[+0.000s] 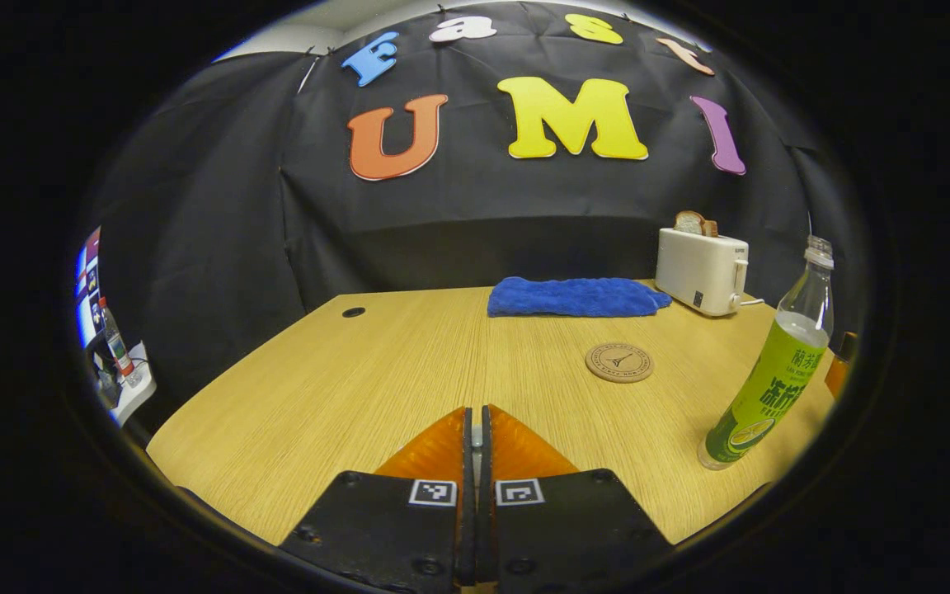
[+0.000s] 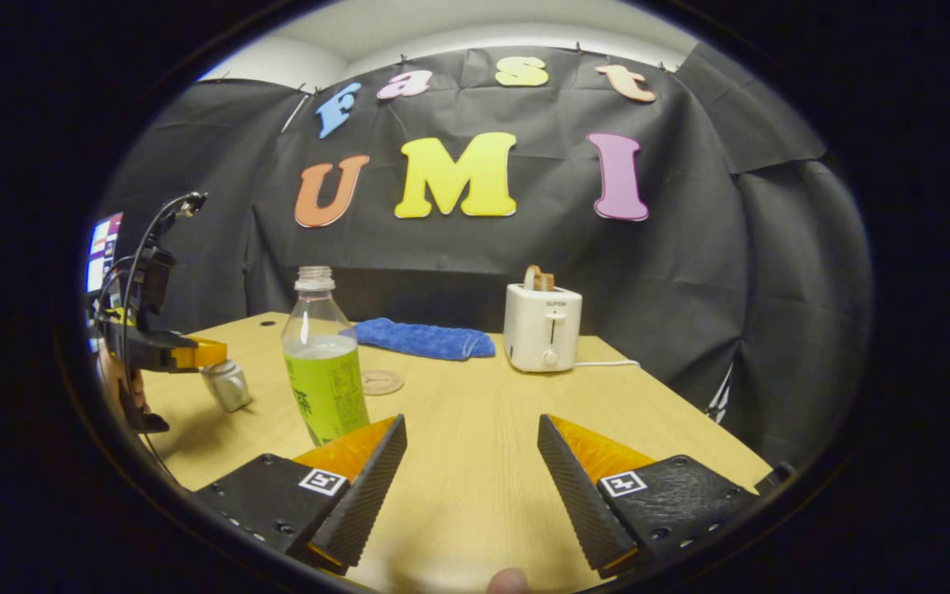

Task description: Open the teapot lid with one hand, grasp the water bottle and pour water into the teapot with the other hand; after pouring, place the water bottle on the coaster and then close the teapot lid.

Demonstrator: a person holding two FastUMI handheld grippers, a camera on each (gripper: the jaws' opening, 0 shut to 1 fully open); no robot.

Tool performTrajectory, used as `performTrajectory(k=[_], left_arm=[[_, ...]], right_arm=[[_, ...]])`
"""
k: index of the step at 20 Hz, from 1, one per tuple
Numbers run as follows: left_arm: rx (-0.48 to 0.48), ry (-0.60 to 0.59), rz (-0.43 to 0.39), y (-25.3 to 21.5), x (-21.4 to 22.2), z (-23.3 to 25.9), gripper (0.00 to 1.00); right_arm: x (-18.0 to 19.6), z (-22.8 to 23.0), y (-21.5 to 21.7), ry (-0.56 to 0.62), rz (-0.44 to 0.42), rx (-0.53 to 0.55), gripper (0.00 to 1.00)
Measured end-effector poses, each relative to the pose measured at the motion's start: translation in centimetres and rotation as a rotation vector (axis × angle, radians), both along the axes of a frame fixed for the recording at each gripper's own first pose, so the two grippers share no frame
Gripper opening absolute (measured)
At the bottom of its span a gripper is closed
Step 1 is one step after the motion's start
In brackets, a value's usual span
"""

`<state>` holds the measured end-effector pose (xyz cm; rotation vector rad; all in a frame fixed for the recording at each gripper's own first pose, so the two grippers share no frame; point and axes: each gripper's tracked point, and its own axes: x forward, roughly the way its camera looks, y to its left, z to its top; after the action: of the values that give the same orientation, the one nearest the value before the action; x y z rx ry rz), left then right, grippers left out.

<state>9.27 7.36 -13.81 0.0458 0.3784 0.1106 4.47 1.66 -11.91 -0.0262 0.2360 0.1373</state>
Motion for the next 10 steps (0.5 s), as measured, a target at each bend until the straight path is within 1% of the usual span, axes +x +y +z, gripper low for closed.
performTrajectory(k=[4, 6, 10], left_arm=[[-0.016, -0.048, -0.007, 0.3, -0.6, 1.9, 0.03], [-0.023, -0.079, -0.015, 0.2, -1.3, 3.1, 0.03], [-0.047, -0.144, -0.033, -0.1, -3.4, 5.3, 0.03]], right_arm=[[-0.2, 0.5, 1.2, -0.017, 0.039, 0.007, 0.95], [-0.6, 0.5, 2.1, -0.016, 0.066, 0.024, 0.98], [-1.2, 0.3, 4.6, -0.003, 0.124, 0.062, 0.98]])
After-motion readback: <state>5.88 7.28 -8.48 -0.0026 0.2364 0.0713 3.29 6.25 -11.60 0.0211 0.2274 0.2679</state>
